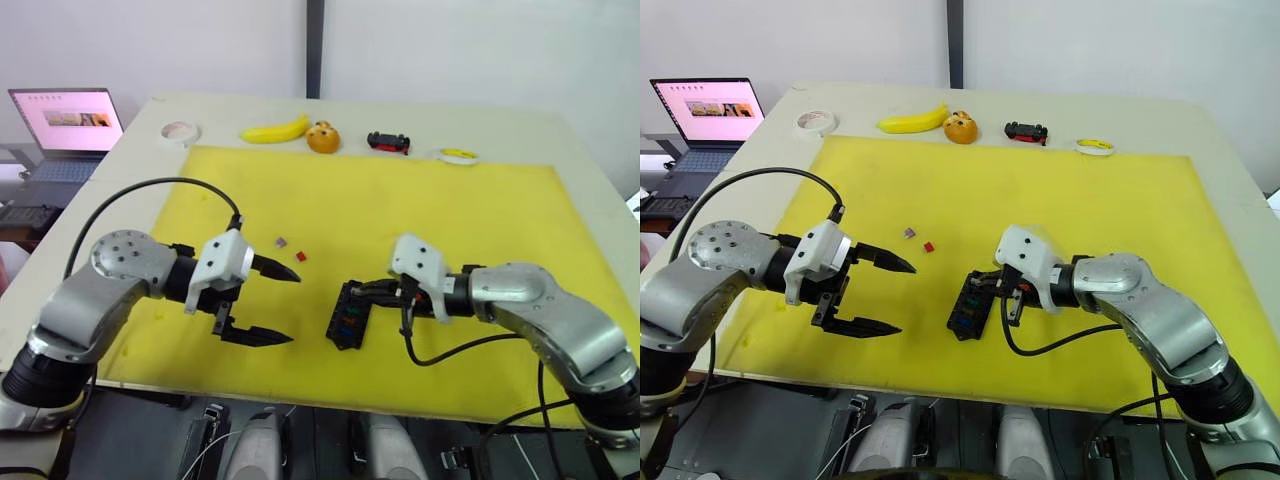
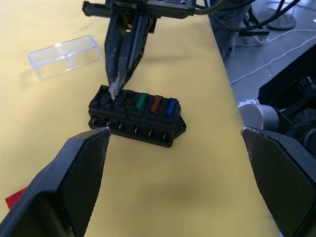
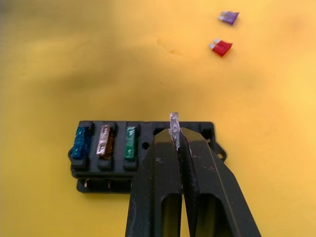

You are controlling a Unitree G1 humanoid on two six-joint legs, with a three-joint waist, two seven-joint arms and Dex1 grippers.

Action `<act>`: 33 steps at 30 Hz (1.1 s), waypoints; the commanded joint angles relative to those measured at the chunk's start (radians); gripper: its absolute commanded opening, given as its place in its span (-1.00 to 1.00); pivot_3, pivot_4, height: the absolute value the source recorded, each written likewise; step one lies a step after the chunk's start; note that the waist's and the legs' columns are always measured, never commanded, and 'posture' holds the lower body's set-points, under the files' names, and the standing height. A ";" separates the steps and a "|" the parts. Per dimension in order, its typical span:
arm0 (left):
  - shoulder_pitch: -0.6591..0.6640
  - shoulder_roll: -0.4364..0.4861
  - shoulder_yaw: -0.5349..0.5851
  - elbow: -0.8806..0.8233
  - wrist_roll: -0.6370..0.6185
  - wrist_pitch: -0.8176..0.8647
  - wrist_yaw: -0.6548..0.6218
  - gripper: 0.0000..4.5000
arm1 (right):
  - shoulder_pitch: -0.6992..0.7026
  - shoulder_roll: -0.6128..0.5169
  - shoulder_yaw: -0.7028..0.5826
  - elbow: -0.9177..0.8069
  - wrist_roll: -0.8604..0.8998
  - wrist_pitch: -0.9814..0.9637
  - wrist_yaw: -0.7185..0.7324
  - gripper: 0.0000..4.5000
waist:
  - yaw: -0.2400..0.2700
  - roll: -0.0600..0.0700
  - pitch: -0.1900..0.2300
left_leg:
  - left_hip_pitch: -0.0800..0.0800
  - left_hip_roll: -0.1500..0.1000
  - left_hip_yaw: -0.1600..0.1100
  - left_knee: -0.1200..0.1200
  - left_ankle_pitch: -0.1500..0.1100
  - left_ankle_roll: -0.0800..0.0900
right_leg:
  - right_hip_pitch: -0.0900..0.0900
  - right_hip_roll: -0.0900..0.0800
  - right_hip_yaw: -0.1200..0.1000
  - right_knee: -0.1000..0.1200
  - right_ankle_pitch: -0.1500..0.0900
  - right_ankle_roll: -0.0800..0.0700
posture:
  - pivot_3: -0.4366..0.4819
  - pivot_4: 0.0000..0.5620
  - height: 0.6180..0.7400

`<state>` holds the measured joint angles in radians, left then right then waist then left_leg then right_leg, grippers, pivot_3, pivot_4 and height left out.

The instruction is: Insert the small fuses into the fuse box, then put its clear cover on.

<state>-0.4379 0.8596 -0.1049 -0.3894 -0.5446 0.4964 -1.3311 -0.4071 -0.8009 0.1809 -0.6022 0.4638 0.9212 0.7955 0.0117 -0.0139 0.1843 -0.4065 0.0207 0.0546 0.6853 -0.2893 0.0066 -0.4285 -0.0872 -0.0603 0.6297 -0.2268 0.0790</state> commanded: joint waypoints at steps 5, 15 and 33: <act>-0.003 0.004 0.007 -0.015 -0.003 -0.009 0.002 1.00 | 0.007 -0.006 -0.006 -0.019 -0.001 -0.016 0.008 -0.99 | 0.000 0.000 0.000 | 0.000 0.000 0.000 0.000 0.000 0.000 | 0.000 0.000 0.000 0.000 0.000 0.000 | -0.05 -0.47 0.96; -0.003 0.004 0.005 -0.015 -0.002 -0.011 0.001 1.00 | 0.008 -0.016 -0.024 -0.055 0.030 0.016 0.006 -0.99 | 0.000 0.000 0.000 | 0.000 0.000 0.000 0.000 0.000 0.000 | 0.000 0.000 0.000 0.000 0.000 0.000 | -0.05 -0.47 0.96; -0.002 -0.001 0.000 -0.014 0.006 -0.016 0.001 1.00 | 0.024 -0.009 0.012 -0.032 -0.005 -0.020 0.004 -0.99 | 0.000 0.000 0.000 | 0.000 0.000 0.000 0.000 0.000 0.000 | 0.000 0.000 0.000 0.000 0.000 0.000 | -0.05 -0.47 0.96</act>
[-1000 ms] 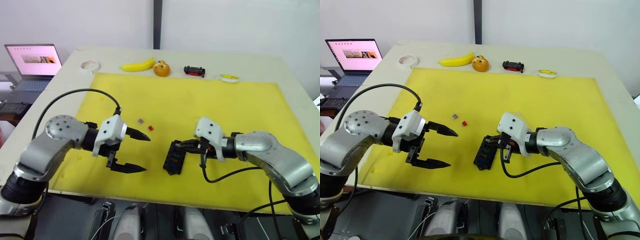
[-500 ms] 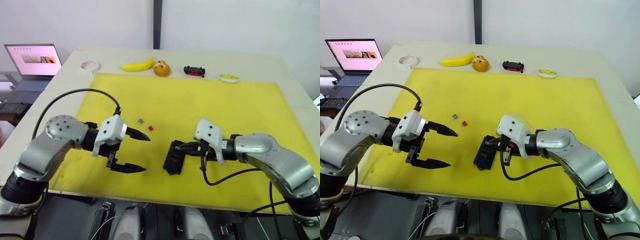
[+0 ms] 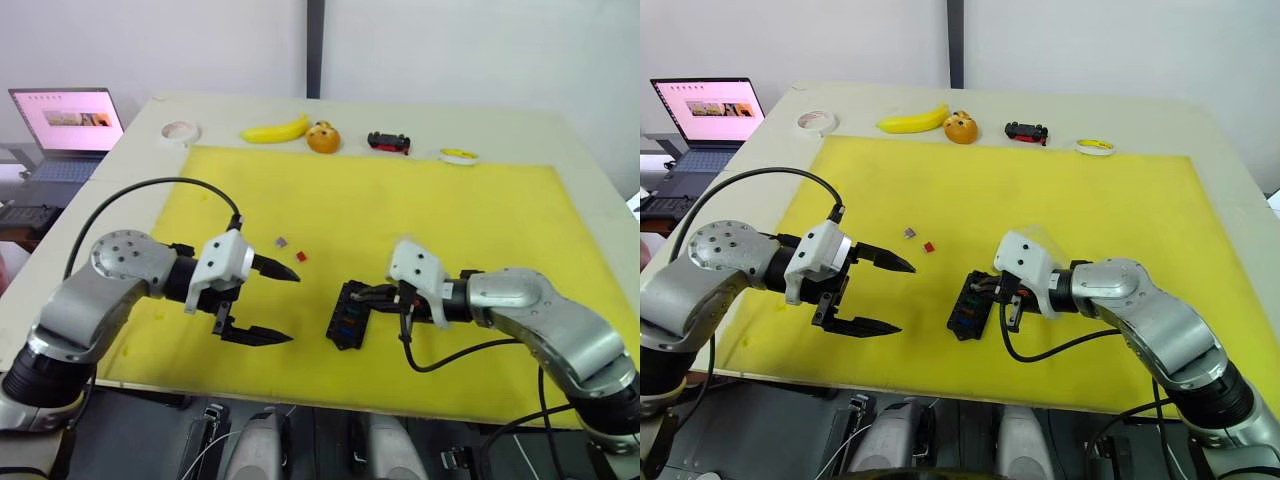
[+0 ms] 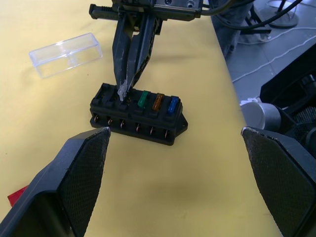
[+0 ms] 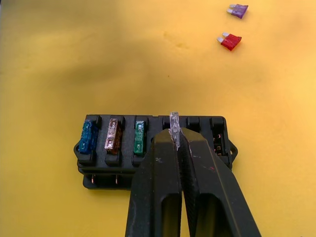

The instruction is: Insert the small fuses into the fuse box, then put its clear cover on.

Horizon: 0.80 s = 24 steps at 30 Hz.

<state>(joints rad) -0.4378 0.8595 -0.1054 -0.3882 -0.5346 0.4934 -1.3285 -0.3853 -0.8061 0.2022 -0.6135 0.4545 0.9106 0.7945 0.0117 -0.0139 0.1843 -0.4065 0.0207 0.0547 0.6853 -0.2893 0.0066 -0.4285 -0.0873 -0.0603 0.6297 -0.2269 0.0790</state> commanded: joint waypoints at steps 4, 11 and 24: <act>-0.001 -0.001 0.001 -0.014 -0.003 -0.014 -0.003 1.00 | -0.001 -0.006 -0.016 -0.028 0.012 -0.002 0.008 -0.99 | 0.000 0.000 0.000 | 0.000 0.000 0.000 0.000 0.000 0.000 | 0.000 0.000 0.000 0.000 0.000 0.000 | -0.05 -0.47 0.96; -0.002 -0.002 0.001 -0.013 -0.004 -0.014 -0.004 1.00 | 0.003 -0.003 -0.004 -0.008 -0.009 -0.017 0.004 -0.99 | 0.000 0.000 0.000 | 0.000 0.000 0.000 0.000 0.000 0.000 | 0.000 0.000 0.000 0.000 0.000 0.000 | -0.05 -0.47 0.96; 0.000 0.000 0.005 -0.017 -0.005 -0.012 0.001 1.00 | 0.012 -0.009 0.068 0.054 -0.088 -0.066 0.008 -0.99 | -0.002 0.000 0.000 | 0.000 0.000 0.000 0.000 0.000 0.000 | 0.000 0.000 0.000 0.000 0.000 0.000 | -0.05 -0.47 0.96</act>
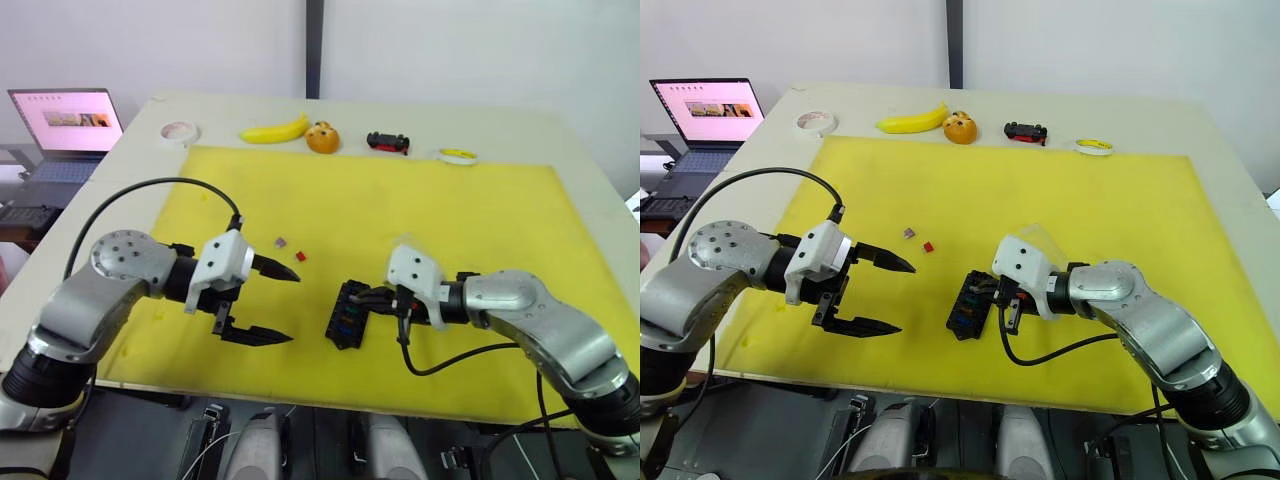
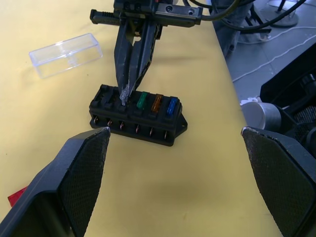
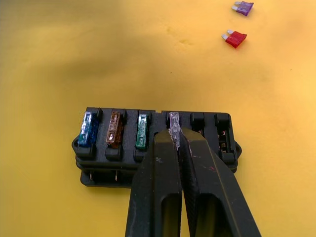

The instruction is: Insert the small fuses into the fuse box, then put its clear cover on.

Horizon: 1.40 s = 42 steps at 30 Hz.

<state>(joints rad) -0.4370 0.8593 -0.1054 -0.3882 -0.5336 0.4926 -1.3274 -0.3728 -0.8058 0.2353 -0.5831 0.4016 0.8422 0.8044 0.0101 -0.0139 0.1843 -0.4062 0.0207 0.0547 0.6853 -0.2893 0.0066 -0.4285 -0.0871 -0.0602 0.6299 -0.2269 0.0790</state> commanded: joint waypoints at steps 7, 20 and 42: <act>-0.001 -0.001 0.005 -0.018 -0.006 -0.010 0.004 1.00 | -0.030 -0.033 0.066 0.024 -0.076 -0.010 0.026 -0.99 | -0.001 0.000 0.000 | 0.000 0.000 0.000 0.000 0.000 0.000 | 0.000 0.000 0.000 0.000 0.000 0.000 | -0.05 -0.47 0.96; -0.008 -0.007 0.002 -0.019 -0.005 -0.007 0.009 1.00 | -0.105 -0.013 -0.001 -0.008 0.019 0.112 0.048 -0.99 | 0.001 0.000 0.000 | 0.000 0.000 0.000 0.000 0.000 0.000 | 0.000 0.000 0.000 0.000 0.000 0.000 | -0.05 -0.47 0.96; -0.005 -0.012 -0.003 -0.021 -0.002 -0.011 0.013 1.00 | -0.131 -0.017 0.005 -0.016 0.021 0.109 0.057 -0.99 | 0.001 0.000 0.000 | 0.000 0.000 0.000 0.000 0.000 0.000 | 0.000 0.000 0.000 0.000 0.000 0.000 | -0.05 -0.47 0.96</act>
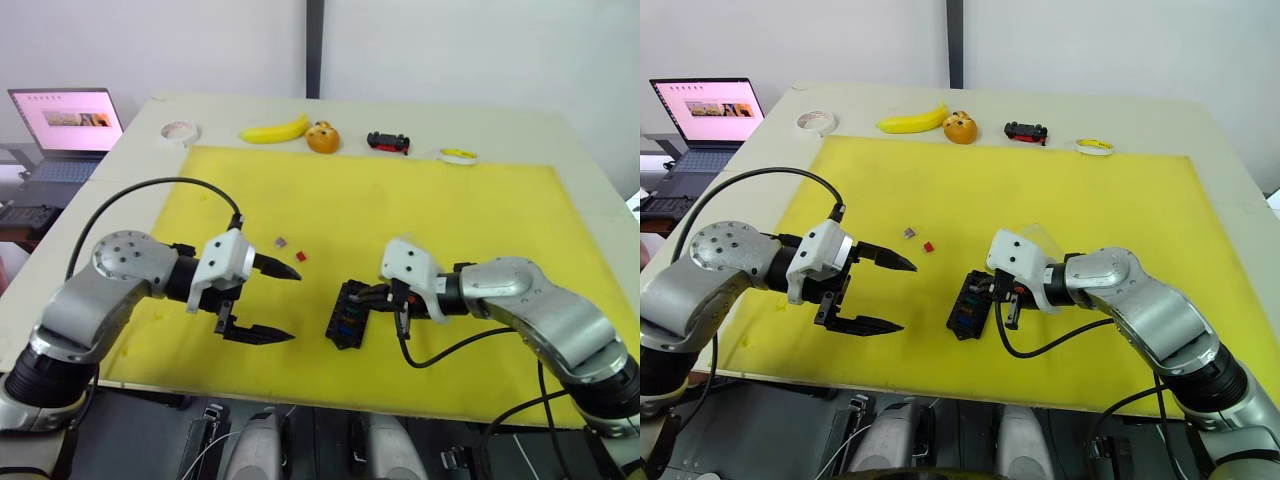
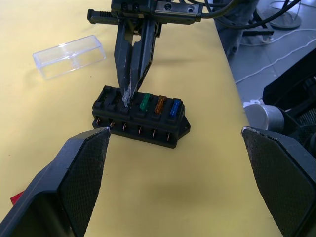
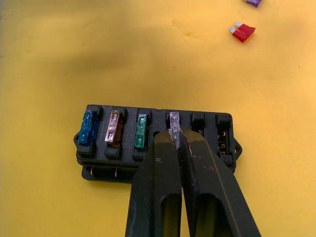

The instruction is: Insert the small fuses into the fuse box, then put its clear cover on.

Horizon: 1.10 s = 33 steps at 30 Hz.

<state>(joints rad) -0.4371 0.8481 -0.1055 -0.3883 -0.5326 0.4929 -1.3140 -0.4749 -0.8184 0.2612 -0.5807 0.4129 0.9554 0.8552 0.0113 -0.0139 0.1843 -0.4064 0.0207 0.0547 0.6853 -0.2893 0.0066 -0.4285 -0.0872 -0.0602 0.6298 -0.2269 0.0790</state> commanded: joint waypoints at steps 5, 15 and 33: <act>-0.002 0.000 0.000 -0.020 -0.001 -0.013 -0.002 1.00 | -0.044 -0.010 -0.030 -0.013 0.015 -0.004 0.014 -0.99 | 0.000 0.000 0.000 | 0.000 0.000 0.000 0.000 0.000 0.000 | 0.000 0.000 0.000 0.000 0.000 0.000 | -0.05 -0.47 0.96; 0.001 0.001 0.003 -0.016 0.000 -0.017 -0.003 1.00 | -0.041 -0.012 -0.034 -0.035 0.044 0.013 0.020 -0.99 | 0.000 0.000 0.000 | 0.000 0.000 0.000 0.000 0.000 0.000 | 0.000 0.000 0.000 0.000 0.000 0.000 | -0.05 -0.47 0.96; 0.002 0.001 0.003 -0.019 -0.001 -0.015 -0.001 1.00 | -0.021 -0.019 -0.020 -0.017 0.026 0.005 -0.006 -0.99 | 0.000 0.000 0.000 | 0.000 0.000 0.000 0.000 0.000 0.000 | 0.000 0.000 0.000 0.000 0.000 0.000 | -0.05 -0.47 0.96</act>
<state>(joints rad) -0.4355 0.8463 -0.1055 -0.3883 -0.5317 0.4908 -1.3144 -0.4947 -0.8260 0.2588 -0.5842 0.4409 0.9747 0.8483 0.0115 -0.0139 0.1843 -0.4065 0.0208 0.0546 0.6853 -0.2893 0.0066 -0.4285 -0.0872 -0.0602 0.6298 -0.2269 0.0790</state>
